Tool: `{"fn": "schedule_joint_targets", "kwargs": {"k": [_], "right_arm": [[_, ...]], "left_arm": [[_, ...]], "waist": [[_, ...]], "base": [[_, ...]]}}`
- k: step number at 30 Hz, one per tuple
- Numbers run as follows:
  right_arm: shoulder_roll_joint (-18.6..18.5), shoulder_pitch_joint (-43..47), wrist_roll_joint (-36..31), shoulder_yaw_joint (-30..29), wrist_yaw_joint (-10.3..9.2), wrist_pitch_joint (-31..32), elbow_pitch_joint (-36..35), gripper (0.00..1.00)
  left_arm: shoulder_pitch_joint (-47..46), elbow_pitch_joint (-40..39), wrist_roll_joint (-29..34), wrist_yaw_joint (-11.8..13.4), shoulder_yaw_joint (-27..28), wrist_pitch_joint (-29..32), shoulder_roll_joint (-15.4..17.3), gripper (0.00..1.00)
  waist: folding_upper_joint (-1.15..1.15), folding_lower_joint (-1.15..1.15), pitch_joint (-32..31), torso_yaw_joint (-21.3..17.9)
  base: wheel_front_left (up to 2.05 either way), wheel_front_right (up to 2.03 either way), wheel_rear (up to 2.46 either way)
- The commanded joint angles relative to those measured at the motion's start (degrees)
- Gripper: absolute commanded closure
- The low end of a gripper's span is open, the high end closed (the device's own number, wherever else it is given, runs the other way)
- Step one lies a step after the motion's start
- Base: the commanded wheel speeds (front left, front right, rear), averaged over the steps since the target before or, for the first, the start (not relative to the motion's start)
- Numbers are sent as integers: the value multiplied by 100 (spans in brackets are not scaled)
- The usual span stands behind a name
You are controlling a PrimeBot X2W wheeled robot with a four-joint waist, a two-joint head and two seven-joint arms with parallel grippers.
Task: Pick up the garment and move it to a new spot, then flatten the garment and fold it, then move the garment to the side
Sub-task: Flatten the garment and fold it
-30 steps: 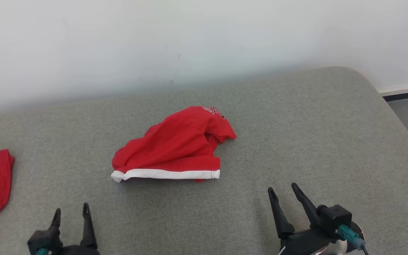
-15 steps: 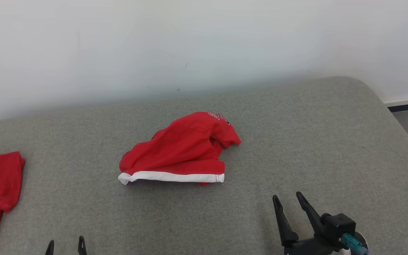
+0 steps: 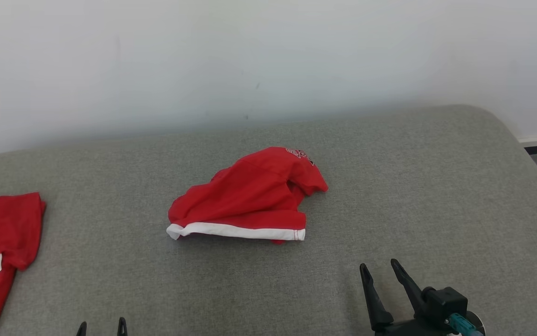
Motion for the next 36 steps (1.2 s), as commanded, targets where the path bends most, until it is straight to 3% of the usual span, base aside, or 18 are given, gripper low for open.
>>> {"fn": "schedule_joint_targets", "kwargs": {"k": [1, 15, 26, 35, 36], "right_arm": [[22, 48, -13, 0, -13, -1, -5, 0], [-118, -572, 317, 175, -13, -1, 240, 0], [-212, -1356, 504, 279, -13, -1, 783, 0], [-210, -1528, 651, 346, -13, -1, 1039, 0], [-205, -1537, 660, 345, -13, -1, 1043, 13]], "left_arm": [[46, 15, 23, -20, -12, -19, -26, 0], [-338, 168, -21, -170, -575, -19, -81, 0], [-779, 184, -358, 34, -1129, -19, -85, 0], [-951, 141, -404, 115, -1171, -19, -85, 0], [-956, 133, -409, 123, -1171, -19, -84, 0]], "waist": [[0, 0, 13, 59], [0, 0, 506, 810], [0, 0, 1157, 1330], [0, 0, 1323, 1450], [0, 0, 1335, 1450]], "base": [[0, 0, 0], [0, 0, 0], [0, 0, 0], [0, 0, 0], [0, 0, 0]]}}
